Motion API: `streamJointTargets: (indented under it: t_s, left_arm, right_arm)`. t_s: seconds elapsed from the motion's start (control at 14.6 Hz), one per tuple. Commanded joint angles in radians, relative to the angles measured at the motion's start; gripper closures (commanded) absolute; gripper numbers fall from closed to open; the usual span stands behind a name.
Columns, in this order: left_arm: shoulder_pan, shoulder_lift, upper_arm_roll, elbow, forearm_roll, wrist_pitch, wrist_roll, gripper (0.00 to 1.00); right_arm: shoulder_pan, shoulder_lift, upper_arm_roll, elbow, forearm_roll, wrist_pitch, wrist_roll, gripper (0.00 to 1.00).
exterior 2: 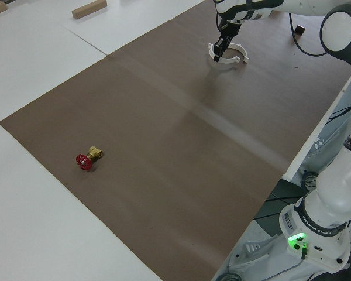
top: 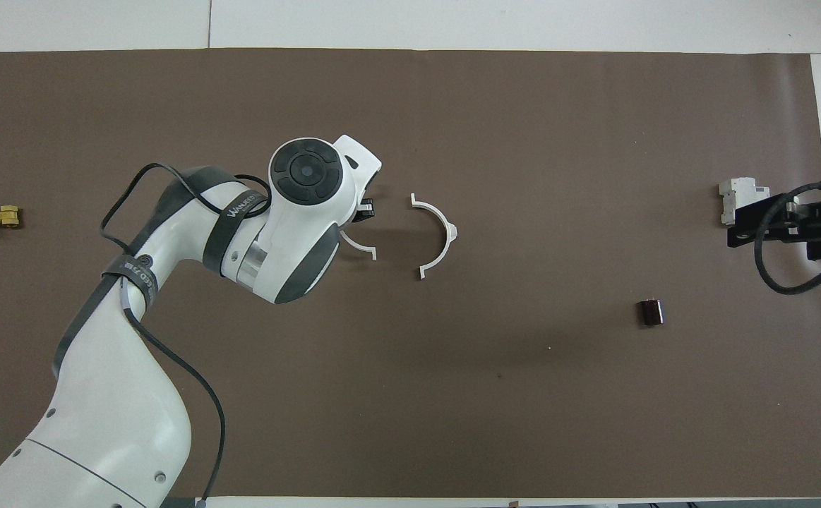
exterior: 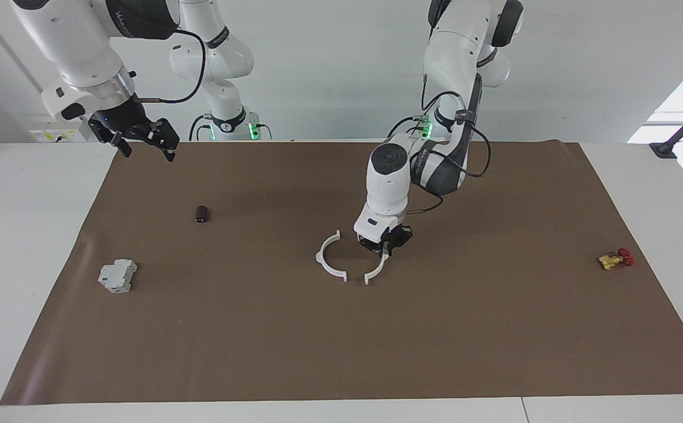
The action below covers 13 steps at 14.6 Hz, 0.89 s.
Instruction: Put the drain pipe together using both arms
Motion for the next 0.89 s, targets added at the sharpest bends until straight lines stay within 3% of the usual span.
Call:
streamJointTargets:
  t_s: [0.0,0.82]
  left_arm:
    - [-0.028,0.007,0.01,-0.013,0.008,0.053,-0.011,1.0]
    - [-0.053,0.008,0.007,-0.062,-0.011,0.119,-0.008,1.0]
  right_arm:
    - [-0.027,0.001,0.015,-0.005,-0.01,0.005,-0.089,0.0]
    - [-0.032,0.002,0.012,-0.001,-0.003,0.014,-0.109,0.0]
